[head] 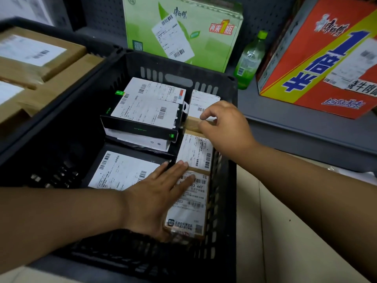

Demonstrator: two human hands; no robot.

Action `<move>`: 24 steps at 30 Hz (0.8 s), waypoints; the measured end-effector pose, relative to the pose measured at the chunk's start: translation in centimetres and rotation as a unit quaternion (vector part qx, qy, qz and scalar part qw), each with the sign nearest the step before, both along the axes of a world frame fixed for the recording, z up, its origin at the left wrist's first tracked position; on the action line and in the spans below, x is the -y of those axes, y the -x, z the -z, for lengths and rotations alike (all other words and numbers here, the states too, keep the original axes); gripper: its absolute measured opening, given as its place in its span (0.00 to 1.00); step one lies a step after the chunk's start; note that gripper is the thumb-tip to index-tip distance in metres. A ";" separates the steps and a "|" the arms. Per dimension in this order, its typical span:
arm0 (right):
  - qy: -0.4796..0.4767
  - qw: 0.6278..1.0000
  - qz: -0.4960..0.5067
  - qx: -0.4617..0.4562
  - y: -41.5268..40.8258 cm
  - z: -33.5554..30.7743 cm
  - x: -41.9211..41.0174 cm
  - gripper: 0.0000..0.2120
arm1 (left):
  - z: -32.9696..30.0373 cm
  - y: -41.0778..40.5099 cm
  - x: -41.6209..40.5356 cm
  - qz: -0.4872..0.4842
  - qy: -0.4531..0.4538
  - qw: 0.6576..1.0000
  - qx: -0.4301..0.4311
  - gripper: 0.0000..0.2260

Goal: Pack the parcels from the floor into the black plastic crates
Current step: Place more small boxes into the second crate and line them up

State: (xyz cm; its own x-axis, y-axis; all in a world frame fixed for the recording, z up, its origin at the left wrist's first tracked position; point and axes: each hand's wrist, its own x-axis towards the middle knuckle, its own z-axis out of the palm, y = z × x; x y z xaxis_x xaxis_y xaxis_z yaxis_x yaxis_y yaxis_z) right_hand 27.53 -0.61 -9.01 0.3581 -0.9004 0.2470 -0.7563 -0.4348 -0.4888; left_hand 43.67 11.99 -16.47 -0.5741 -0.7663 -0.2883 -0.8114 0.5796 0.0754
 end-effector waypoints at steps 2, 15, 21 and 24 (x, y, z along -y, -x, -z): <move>0.000 0.999 0.008 0.049 0.2 0.0 -0.2 0.05 | -0.4 0.0 0.1 0.007 -0.014 1.000 0.011 0.60; 0.070 0.997 0.019 0.024 10.9 -1.1 -2.7 0.25 | -5.8 0.7 1.3 0.015 0.121 0.987 -0.103 0.40; 0.058 0.985 0.022 -0.159 23.1 -2.4 -2.6 0.30 | -10.4 6.8 2.7 0.021 0.199 0.961 -0.192 0.33; 0.050 0.978 0.069 -0.193 29.5 -3.4 -1.5 0.31 | -11.3 11.6 4.2 0.053 0.223 0.953 -0.196 0.33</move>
